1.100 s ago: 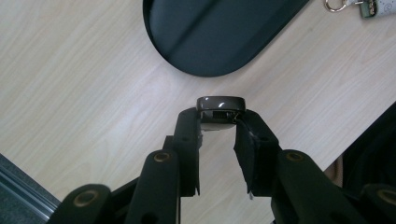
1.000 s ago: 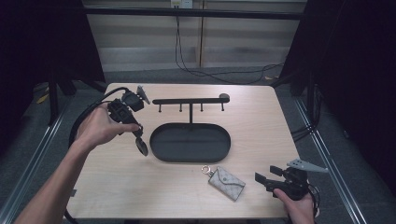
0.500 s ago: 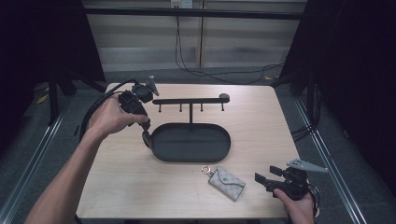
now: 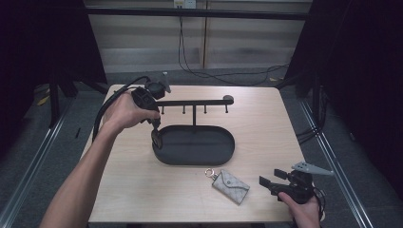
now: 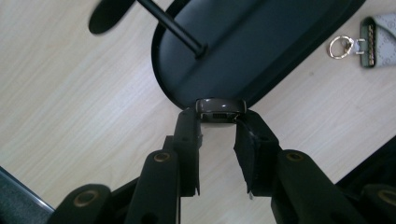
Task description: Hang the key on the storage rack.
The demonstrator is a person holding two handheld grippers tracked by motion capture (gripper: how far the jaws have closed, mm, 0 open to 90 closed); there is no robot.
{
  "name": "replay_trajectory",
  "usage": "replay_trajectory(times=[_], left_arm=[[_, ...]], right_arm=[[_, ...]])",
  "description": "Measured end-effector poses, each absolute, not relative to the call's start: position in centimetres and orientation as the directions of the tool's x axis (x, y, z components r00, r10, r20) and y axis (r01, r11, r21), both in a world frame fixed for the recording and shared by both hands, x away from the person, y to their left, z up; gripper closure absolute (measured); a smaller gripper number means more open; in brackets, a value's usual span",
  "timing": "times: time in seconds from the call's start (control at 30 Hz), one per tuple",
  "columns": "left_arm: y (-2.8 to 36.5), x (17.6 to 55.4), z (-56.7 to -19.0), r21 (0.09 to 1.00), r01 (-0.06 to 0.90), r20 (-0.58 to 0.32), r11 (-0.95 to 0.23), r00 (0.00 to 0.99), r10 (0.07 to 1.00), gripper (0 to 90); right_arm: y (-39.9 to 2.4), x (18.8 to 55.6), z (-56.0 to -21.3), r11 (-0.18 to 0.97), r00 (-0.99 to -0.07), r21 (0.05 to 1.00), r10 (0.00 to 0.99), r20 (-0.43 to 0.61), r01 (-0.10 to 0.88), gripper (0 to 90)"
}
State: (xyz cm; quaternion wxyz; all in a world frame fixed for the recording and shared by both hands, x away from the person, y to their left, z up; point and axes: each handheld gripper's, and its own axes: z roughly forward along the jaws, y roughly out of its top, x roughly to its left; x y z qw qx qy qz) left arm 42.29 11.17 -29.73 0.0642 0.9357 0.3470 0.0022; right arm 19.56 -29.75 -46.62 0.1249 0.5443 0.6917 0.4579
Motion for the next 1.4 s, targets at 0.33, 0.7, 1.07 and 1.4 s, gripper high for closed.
replay_trajectory(times=[0.33,0.7,1.07,1.4], left_arm=[[9.8,43.6,-30.2,0.1,0.672,-0.012,-0.734,0.738,0.675,70.8],[9.1,44.6,-30.6,0.093,0.697,-0.004,-0.711,0.714,0.7,70.7],[8.7,45.3,-30.7,0.079,0.734,0.012,-0.675,0.676,0.737,70.6],[8.8,45.2,-30.9,0.106,0.742,0.006,-0.662,0.665,0.747,51.2]], right_arm=[[-29.7,19.6,-46.6,-0.009,-0.382,0.769,0.864,0.327,0.639,19.7],[-29.7,19.6,-46.7,-0.005,-0.386,0.764,0.861,0.331,0.645,19.7],[-29.6,19.6,-46.7,0.0,-0.389,0.763,0.861,0.329,0.646,19.7],[-29.6,19.7,-46.7,0.004,-0.392,0.763,0.86,0.328,0.647,19.7]])
